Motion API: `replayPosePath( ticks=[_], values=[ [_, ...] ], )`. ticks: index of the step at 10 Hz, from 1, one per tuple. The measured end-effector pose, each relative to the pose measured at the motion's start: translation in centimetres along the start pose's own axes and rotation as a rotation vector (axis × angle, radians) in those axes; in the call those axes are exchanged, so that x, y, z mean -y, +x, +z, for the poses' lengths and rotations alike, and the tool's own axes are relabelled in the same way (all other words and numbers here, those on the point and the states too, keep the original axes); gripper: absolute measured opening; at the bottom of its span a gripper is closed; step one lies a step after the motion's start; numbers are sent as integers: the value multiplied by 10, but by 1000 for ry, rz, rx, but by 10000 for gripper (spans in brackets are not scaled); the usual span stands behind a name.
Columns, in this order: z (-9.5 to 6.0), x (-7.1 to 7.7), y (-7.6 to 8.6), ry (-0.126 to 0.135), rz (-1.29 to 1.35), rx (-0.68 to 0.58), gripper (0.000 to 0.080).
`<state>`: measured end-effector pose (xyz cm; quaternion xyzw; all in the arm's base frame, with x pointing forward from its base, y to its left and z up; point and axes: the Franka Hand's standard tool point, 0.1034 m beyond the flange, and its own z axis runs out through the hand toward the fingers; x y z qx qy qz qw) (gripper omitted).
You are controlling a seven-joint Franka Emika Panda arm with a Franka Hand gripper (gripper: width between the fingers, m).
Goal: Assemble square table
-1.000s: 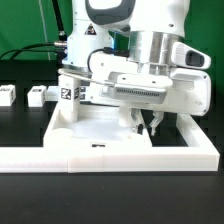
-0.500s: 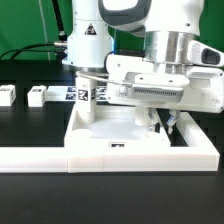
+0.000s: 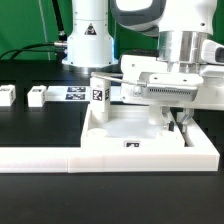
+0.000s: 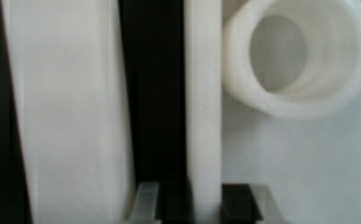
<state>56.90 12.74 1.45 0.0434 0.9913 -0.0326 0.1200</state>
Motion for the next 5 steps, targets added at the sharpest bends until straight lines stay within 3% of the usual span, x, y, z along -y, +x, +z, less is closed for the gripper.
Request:
replayPosePath(
  ticks=[2, 3, 4, 5],
  values=[
    [2, 7, 0, 15, 7, -7, 65],
    [-2, 12, -4, 31, 34, -5, 236],
    [-21, 11, -15, 34, 84, 25, 430],
    [-39, 7, -25, 22, 110, 57, 572]
  ],
)
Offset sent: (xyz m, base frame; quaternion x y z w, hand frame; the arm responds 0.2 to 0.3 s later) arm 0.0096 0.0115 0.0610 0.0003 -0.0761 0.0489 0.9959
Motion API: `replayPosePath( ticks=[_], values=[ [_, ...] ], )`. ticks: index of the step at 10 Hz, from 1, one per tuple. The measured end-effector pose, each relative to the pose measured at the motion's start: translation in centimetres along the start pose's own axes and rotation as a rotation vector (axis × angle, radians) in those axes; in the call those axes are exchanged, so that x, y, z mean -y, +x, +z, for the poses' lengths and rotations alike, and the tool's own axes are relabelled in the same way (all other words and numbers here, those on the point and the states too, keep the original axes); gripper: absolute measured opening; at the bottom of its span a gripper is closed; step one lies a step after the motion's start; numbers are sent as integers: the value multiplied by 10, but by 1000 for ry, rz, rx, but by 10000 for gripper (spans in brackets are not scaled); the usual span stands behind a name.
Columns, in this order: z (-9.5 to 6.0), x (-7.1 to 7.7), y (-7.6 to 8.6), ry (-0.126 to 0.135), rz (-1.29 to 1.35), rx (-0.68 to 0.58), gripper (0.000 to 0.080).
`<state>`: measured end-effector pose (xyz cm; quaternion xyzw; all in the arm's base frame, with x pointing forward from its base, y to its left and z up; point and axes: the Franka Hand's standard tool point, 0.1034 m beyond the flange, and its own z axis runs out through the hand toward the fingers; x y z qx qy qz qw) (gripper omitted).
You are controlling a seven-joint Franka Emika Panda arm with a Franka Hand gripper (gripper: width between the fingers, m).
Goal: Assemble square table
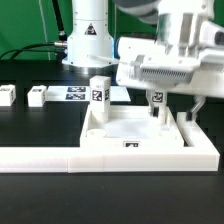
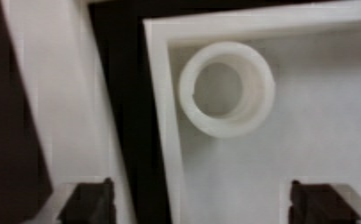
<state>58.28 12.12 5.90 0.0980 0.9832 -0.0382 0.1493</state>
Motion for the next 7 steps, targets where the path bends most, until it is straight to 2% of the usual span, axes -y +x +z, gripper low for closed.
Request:
replayPosePath(
  ticks=[1, 2, 4, 5, 7],
  values=[
    [-16, -1, -10, -7, 42, 29, 572],
    [-30, 0, -17, -10, 80, 50, 626],
    [-52, 11, -29, -15, 104, 83, 642],
    [-54, 19, -31, -11, 110, 85, 649],
    [-52, 18, -29, -11, 111, 81, 649]
  ],
)
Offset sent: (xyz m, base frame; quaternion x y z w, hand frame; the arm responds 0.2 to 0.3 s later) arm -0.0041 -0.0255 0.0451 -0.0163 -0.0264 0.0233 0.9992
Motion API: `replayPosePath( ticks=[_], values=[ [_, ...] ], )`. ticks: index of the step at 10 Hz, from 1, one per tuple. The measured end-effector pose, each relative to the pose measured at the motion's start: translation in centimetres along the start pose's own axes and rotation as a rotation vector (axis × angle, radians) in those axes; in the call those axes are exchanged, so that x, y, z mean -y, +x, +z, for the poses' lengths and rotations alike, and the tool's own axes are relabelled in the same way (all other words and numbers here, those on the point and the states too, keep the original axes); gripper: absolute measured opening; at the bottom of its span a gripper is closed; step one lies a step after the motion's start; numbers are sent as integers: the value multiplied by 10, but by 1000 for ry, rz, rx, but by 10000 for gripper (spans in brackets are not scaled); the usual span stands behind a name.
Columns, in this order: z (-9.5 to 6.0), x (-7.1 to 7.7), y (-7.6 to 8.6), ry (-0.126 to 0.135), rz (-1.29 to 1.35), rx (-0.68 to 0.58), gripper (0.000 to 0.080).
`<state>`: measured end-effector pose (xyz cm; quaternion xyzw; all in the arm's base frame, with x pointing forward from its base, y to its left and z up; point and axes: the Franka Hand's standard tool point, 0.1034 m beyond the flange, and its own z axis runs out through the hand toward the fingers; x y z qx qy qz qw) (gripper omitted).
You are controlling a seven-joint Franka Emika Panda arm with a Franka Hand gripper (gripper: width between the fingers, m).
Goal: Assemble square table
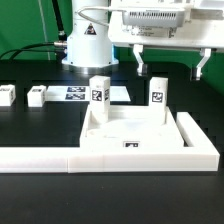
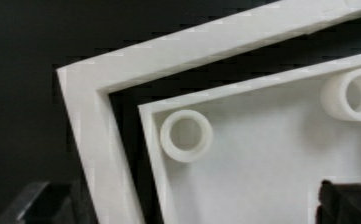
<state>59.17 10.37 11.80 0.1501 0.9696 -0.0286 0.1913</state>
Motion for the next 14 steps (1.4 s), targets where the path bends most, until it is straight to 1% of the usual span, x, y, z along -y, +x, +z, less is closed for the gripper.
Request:
replayPosePath(
  ticks=[1, 2, 3, 4, 5, 6, 7, 11, 12, 13, 14],
  values=[
    [0, 1, 0, 1, 1, 0, 649],
    [3, 3, 1, -36, 29, 4, 649],
    [15, 25, 9, -102, 91, 0, 649],
    [19, 57, 0, -79, 134, 4, 649],
    [18, 73, -7, -84, 155, 15, 649],
    [22, 85, -7, -76, 211, 8, 649],
    [22, 81, -6, -78, 298, 3, 649],
    [23, 81, -7, -79, 536, -10, 649],
    [23, 83, -7, -89, 632, -14, 649],
    [25, 94, -3, -133, 795, -19, 649],
    [26, 104, -1, -140, 875, -21, 649]
  ],
)
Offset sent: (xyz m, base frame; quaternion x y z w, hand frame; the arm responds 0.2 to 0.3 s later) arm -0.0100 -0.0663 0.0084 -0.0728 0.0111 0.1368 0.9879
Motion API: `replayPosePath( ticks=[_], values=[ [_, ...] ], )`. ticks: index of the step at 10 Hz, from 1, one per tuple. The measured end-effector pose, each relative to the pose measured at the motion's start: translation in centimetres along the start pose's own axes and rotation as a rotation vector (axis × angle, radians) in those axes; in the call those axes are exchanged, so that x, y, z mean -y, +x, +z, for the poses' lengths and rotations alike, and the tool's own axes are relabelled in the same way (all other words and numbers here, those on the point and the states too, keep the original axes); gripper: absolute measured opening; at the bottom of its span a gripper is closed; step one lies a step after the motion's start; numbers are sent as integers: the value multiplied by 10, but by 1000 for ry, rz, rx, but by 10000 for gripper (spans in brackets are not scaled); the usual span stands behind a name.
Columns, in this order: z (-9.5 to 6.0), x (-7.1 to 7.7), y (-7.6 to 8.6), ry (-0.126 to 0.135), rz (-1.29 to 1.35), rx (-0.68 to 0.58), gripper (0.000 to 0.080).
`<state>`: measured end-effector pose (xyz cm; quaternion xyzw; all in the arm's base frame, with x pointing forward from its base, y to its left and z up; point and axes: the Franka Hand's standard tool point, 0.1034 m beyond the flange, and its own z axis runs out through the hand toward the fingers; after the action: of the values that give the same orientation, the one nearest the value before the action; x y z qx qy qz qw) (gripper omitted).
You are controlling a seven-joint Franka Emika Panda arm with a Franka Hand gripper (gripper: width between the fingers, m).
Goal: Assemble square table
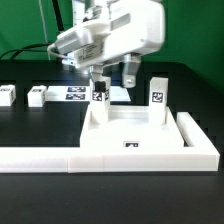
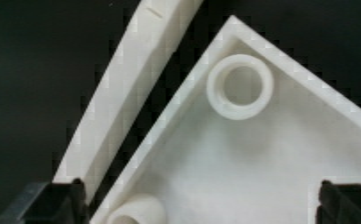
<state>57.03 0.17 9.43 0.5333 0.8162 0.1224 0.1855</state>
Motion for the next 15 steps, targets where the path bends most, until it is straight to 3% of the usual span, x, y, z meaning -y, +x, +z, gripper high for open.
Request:
replayPosePath(
  ticks=[1, 2, 4, 7, 10, 14, 15],
  values=[
    [-3, 7, -5, -36, 128, -8, 649],
    [-4, 20, -3, -48, 256, -15, 649],
    [-2, 35, -22, -8, 318, 15, 649],
    [-1, 34, -22, -11, 474, 16, 649],
    [-4, 35, -37, -24, 740, 42, 649],
    [-10, 66, -79, -15, 960, 100, 649],
    [-11, 78, -86, 0, 1096, 121, 649]
  ],
)
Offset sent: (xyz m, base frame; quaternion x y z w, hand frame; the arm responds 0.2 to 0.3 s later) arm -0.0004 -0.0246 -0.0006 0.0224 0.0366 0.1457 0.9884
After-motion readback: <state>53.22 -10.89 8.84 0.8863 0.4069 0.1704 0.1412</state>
